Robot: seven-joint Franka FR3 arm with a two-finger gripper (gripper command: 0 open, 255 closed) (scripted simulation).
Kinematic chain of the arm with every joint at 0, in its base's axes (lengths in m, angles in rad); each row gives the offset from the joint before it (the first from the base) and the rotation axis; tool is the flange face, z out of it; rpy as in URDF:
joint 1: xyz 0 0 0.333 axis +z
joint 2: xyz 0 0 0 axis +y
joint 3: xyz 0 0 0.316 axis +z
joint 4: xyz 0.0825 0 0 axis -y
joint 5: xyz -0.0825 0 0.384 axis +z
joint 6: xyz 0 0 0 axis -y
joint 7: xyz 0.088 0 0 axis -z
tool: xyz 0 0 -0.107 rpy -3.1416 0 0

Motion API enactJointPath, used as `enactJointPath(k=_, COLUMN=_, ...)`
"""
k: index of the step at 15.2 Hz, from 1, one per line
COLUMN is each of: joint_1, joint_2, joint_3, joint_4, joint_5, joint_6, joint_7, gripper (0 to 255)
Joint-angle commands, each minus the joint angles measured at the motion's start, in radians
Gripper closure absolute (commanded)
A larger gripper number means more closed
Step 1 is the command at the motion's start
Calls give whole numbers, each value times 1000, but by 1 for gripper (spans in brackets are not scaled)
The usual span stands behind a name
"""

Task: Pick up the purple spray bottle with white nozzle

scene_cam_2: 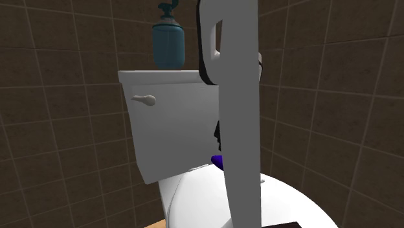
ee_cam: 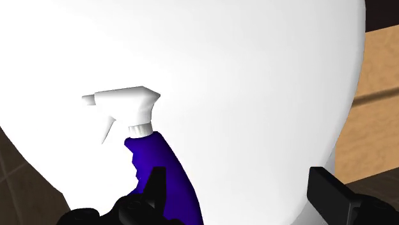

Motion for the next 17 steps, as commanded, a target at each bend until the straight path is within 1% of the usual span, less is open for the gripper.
enactJointPath(k=1, joint_1=-26, joint_2=83, joint_3=15, joint_4=67, joint_5=23, joint_6=7, joint_7=-36, gripper=0)
enactJointPath(k=6, joint_1=-83, joint_2=279, joint_3=50, joint_4=257, joint_5=52, joint_6=-3, joint_7=-88, gripper=0)
enactJointPath(k=13, joint_1=-97, joint_2=359, joint_3=70, joint_4=287, joint_5=73, joint_6=46, joint_7=-105, gripper=0)
enactJointPath(k=15, joint_1=-99, joint_2=365, joint_3=72, joint_4=290, joint_5=75, joint_6=49, joint_7=-106, gripper=0)
enactJointPath(k=16, joint_1=-100, joint_2=365, joint_3=71, joint_4=290, joint_5=74, joint_6=48, joint_7=-107, gripper=255)
enactJointPath(k=17, joint_1=-100, joint_2=365, joint_3=71, joint_4=291, joint_5=74, joint_6=48, joint_7=-107, gripper=255)
